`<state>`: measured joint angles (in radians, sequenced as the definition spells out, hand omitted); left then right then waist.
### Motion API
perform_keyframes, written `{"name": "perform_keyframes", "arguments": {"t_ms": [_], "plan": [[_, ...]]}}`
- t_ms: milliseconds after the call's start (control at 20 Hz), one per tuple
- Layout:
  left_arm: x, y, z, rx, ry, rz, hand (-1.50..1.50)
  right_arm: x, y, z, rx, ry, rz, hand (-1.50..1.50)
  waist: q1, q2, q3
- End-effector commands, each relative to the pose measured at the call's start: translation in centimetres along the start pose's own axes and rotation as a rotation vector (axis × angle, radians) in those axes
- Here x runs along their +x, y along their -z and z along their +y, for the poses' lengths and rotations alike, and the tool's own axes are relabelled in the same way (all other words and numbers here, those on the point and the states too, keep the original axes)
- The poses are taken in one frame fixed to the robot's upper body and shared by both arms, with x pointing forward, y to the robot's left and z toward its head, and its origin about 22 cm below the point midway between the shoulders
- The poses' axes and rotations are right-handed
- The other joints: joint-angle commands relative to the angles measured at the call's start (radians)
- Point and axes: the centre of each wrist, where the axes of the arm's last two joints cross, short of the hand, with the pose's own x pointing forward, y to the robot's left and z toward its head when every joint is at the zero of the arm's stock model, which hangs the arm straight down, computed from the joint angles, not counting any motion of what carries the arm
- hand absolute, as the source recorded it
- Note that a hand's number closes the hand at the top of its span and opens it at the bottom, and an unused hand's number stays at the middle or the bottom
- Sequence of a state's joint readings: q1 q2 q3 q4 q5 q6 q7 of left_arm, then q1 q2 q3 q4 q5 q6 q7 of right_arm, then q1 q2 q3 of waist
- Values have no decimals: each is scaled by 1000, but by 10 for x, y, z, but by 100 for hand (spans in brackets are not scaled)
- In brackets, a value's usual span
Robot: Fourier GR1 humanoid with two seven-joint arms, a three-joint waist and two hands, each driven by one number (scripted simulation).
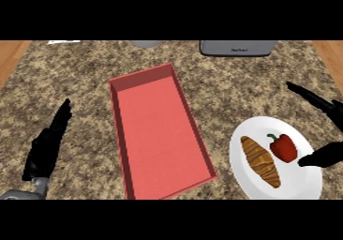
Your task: Pick the croissant from the plate and place it in the cardboard box
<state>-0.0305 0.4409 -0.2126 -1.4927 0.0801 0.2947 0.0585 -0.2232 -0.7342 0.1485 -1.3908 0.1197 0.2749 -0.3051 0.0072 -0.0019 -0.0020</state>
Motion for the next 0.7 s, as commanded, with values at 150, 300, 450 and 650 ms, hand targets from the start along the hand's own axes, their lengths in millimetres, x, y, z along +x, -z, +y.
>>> {"name": "perform_keyframes", "arguments": {"t_ms": [150, 300, 450, 650], "plan": [[7, -7, -1, 0, -6, 12, 0, 30, -2, 4, 364, -230, 156, -150, -7, -4, 0], [7, -1, -7, 14, -17, -3, 0, 42, 7, 15, 422, -240, 184, -150, -7, 0, 1], [-2, -4, 0, 6, -4, 8, 0, 61, 4, 39, 394, -248, 197, -150, -12, 0, 1], [8, -4, -6, 7, -9, -4, 0, 47, 3, 54, 389, -261, 252, -150, -9, 1, 2]]}}
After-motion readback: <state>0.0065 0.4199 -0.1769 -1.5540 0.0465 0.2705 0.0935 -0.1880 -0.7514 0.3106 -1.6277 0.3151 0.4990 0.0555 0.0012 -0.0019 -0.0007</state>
